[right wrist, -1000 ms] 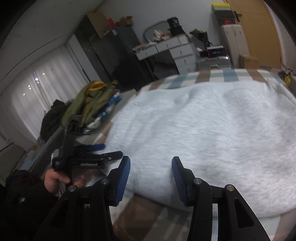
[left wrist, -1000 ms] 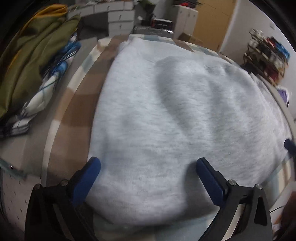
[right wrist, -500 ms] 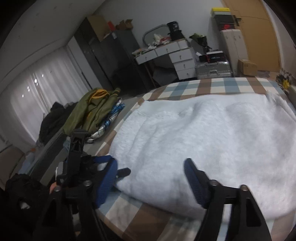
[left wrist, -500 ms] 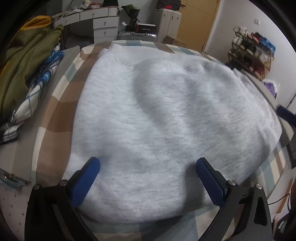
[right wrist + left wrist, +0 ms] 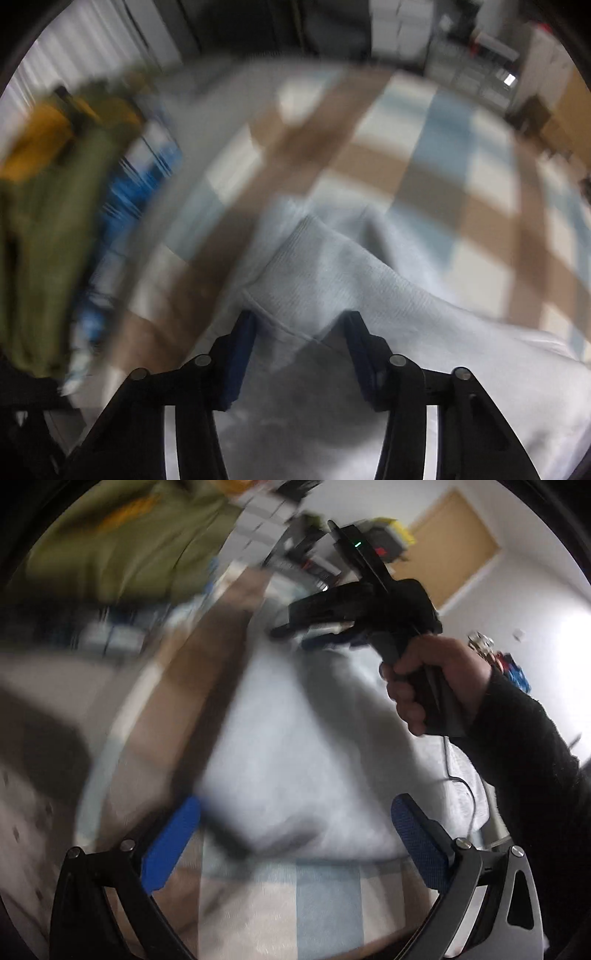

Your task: Fold large clothes

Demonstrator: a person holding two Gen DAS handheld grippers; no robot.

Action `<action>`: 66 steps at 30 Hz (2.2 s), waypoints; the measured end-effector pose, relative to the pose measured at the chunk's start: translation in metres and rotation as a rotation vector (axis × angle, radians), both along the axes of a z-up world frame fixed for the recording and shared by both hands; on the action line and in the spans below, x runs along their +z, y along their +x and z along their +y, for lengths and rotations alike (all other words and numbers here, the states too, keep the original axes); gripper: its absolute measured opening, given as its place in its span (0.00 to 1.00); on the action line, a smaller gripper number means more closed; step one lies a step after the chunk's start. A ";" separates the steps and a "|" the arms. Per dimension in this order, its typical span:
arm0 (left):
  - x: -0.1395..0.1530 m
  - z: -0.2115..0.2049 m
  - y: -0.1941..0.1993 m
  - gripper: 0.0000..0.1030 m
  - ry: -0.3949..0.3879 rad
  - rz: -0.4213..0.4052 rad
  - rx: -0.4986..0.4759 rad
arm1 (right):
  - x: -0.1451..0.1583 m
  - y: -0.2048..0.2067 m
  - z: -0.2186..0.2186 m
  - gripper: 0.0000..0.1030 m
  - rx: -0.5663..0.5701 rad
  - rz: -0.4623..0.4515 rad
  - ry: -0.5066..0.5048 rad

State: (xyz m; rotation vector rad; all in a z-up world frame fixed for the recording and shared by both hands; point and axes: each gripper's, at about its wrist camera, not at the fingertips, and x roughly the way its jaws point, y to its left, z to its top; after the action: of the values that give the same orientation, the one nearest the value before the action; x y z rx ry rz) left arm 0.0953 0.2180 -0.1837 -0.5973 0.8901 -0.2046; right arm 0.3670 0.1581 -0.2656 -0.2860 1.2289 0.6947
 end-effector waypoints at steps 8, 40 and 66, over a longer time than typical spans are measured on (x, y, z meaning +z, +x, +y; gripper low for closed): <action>-0.008 -0.021 0.016 0.98 -0.014 -0.009 0.078 | 0.034 -0.021 -0.033 0.66 -0.031 0.059 0.196; 0.029 -0.166 0.027 0.80 0.595 -0.297 -0.129 | 0.006 -0.022 0.086 0.48 0.164 0.026 -0.480; 0.002 -0.077 0.078 0.15 0.179 -0.134 0.118 | 0.095 0.005 -0.079 0.19 -0.016 0.049 0.144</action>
State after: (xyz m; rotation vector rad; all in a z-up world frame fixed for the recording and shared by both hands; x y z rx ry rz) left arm 0.1730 0.1410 -0.1820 -0.4620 0.7318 -0.0561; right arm 0.3724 0.0795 -0.1708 -0.1402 1.2195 0.7762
